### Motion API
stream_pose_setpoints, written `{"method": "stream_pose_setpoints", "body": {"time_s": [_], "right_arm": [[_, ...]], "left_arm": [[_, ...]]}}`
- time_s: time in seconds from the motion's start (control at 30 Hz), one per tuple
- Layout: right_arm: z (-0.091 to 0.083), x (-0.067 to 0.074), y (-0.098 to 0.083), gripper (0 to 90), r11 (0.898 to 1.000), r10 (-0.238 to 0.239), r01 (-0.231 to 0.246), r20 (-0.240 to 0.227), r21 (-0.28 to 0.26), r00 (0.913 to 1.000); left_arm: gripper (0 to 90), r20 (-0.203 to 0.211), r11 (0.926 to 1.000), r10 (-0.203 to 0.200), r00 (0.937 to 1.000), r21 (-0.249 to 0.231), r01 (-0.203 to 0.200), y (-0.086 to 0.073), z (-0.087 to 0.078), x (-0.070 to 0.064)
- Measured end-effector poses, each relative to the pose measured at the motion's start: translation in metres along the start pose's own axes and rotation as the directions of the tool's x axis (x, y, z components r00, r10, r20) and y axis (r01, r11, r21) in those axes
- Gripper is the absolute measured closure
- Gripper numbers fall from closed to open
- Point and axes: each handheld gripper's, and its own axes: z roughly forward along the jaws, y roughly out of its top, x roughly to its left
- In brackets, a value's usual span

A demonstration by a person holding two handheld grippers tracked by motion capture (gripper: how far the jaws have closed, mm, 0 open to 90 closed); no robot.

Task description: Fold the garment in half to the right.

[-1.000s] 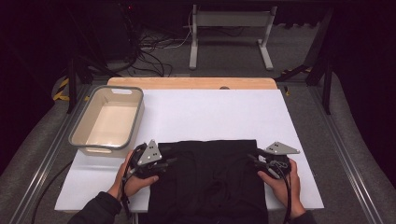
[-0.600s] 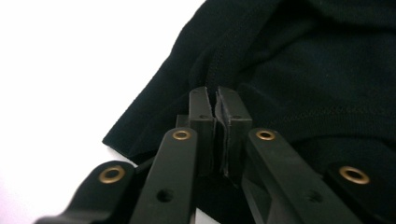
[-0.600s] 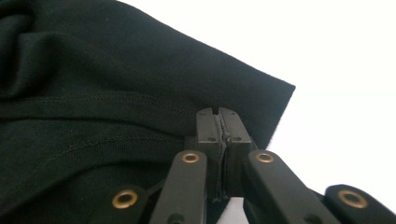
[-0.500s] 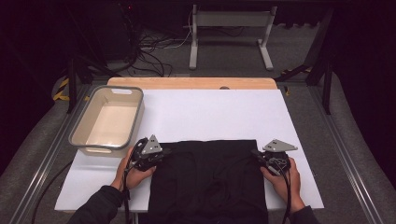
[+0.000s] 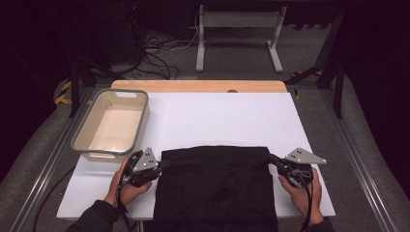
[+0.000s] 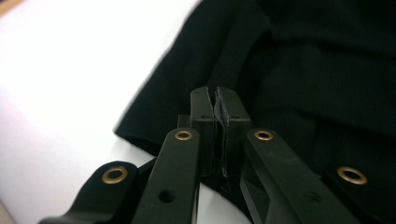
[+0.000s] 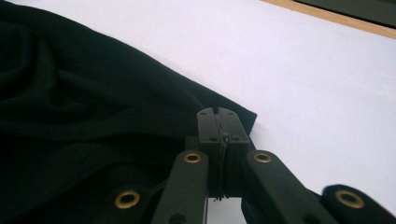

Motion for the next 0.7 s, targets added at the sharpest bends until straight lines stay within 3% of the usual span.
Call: {"method": "stream_pose_setpoints", "body": {"time_s": [0.13, 0.2, 0.33, 0.4, 0.53, 0.7], "right_arm": [[0.000, 0.003, -0.006, 89.8, 1.000, -0.004, 0.004, -0.002, 0.031, 1.0000], [0.001, 0.002, -0.010, 89.7, 0.999, -0.004, 0.004, 0.003, 0.053, 1.0000], [0.009, 0.001, -0.018, 89.8, 0.995, 0.001, 0.000, -0.006, 0.101, 1.0000], [0.013, 0.001, -0.021, 89.7, 0.992, -0.001, 0.003, -0.014, 0.128, 0.9999], [0.013, 0.000, -0.020, 88.3, 0.993, 0.002, 0.000, -0.014, 0.122, 0.9999], [0.010, -0.004, -0.015, 75.9, 0.998, 0.021, -0.018, -0.038, 0.058, 0.9991]], "left_arm": [[87.1, -0.004, 0.9984, 0.000, 1.0000, 0.057, 0.001, -0.011, 0.006, -0.002], [87.1, -0.010, 0.9966, -0.019, 0.9998, 0.080, 0.019, -0.016, 0.009, 0.002], [87.1, 0.001, 0.9952, -0.046, 0.9989, 0.086, 0.046, -0.021, 0.011, 0.007], [87.0, -0.014, 0.9951, -0.047, 0.9988, 0.087, 0.048, -0.021, 0.010, 0.007], [84.6, -0.017, 0.9976, -0.051, 0.9985, 0.045, 0.052, -0.018, 0.005, 0.007], [80.1, -0.018, 0.9980, -0.059, 0.9981, -0.023, 0.059, -0.012, -0.005, 0.007]]}}
